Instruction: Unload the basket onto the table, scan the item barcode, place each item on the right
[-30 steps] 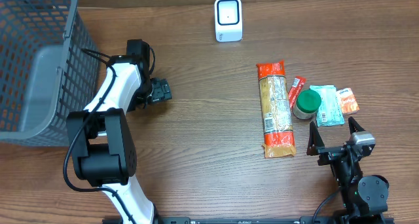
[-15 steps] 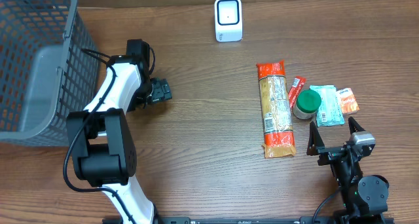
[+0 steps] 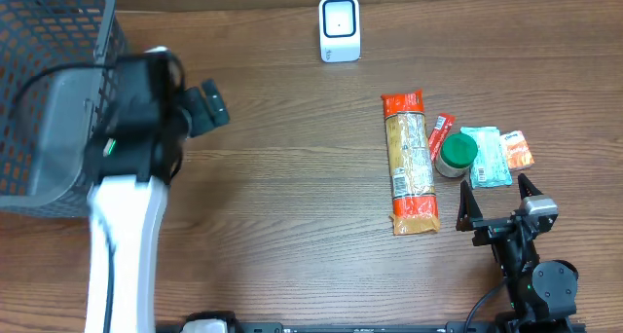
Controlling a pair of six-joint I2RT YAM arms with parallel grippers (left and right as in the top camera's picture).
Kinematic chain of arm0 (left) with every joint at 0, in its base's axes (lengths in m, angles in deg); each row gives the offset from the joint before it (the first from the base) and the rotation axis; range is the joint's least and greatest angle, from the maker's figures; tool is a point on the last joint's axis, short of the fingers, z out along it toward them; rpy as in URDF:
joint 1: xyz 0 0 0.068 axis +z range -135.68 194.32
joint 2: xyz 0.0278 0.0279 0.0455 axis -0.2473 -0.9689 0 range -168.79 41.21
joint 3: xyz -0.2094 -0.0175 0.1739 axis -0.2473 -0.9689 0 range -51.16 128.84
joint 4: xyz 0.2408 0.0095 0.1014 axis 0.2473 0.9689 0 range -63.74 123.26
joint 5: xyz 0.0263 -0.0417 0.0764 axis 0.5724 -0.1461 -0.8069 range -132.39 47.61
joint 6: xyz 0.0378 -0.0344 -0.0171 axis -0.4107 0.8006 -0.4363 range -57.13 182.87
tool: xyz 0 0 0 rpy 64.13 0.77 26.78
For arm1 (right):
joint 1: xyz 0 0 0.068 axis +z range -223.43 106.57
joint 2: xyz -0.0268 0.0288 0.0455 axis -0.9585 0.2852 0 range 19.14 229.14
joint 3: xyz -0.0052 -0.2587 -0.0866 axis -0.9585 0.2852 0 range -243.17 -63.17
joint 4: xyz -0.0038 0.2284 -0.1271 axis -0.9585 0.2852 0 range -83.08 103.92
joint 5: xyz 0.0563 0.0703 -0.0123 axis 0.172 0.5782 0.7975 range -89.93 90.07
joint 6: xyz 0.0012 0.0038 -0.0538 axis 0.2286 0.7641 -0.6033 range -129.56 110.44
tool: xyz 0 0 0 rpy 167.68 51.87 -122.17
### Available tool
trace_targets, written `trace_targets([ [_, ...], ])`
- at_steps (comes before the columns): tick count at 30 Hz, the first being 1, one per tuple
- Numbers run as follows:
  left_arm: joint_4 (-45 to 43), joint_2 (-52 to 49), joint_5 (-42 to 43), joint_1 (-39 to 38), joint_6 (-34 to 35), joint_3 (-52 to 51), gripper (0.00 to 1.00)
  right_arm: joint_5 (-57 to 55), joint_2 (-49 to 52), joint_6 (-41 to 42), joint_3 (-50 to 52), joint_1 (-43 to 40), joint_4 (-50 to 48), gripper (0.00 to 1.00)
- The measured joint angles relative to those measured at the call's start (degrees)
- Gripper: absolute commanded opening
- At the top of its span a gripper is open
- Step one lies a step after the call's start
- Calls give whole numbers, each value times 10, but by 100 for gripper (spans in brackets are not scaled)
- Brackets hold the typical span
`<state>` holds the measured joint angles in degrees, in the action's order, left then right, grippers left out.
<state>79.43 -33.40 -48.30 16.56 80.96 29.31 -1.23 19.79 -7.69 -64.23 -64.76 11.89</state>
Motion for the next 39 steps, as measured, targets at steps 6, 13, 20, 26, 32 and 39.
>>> trace_targets([
  [6,0,151,0,0,0,2,100,0,0,0,0,0,0,100],
  [13,3,222,0,0,0,2,100,0,0,0,0,0,0,100],
  [20,24,252,0,0,0,-9,100,0,0,0,0,0,0,100],
  [26,25,326,-16,0,0,-61,100,0,0,0,0,0,0,100],
  [32,29,411,-35,0,0,-172,100,0,0,0,0,0,1,100],
  [39,28,536,-38,0,0,-323,100,0,0,0,0,0,1,100],
])
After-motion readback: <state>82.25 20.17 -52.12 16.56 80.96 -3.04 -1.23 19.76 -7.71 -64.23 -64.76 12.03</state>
